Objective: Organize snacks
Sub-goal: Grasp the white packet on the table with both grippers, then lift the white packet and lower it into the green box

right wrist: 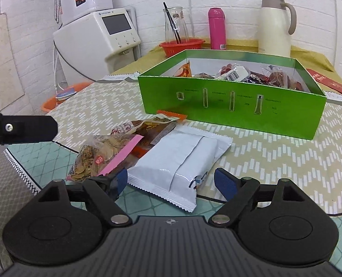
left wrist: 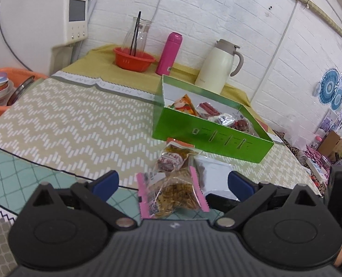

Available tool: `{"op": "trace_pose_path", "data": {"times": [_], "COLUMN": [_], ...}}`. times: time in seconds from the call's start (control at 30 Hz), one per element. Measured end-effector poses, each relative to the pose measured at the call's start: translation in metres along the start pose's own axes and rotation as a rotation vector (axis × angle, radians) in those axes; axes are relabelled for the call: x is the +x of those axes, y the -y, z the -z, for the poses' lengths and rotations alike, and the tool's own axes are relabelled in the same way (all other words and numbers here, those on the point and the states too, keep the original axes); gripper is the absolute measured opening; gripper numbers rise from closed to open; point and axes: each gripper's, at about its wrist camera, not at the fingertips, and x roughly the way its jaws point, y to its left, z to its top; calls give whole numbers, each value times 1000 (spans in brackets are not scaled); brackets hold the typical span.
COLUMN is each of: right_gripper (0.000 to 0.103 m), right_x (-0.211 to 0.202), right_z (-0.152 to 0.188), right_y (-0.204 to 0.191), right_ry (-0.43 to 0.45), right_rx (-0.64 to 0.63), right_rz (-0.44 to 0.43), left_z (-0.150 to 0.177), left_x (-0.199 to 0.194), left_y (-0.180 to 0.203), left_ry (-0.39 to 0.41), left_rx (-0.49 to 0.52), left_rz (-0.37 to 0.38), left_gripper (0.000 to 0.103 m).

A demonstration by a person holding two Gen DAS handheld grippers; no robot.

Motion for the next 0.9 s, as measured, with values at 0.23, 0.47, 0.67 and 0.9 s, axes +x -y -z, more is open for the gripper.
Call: {"op": "trace_pose_path", "data": {"times": [0.23,0.47,0.67,0.9], "right_gripper": [68,37,40,75], "right_x": [-8,-42,-64,-77], "right_z": [5,21,35,44], "right_y": [17,48,69,85], "right_ry": [-6,1,21,45], "right_rx": [18,36,79,145], "right_rz": [-27,26,86,92], "left_z": [-5,-1,-7,6], "left_x": [13,58,105,146], "left_y": [25,67,89,121], "left_ry": [-39,-144,-234,-354], "left_rx": [63,139,141,185], "left_rz": [120,256,278,325], "left_gripper": [99,99,99,60]}}
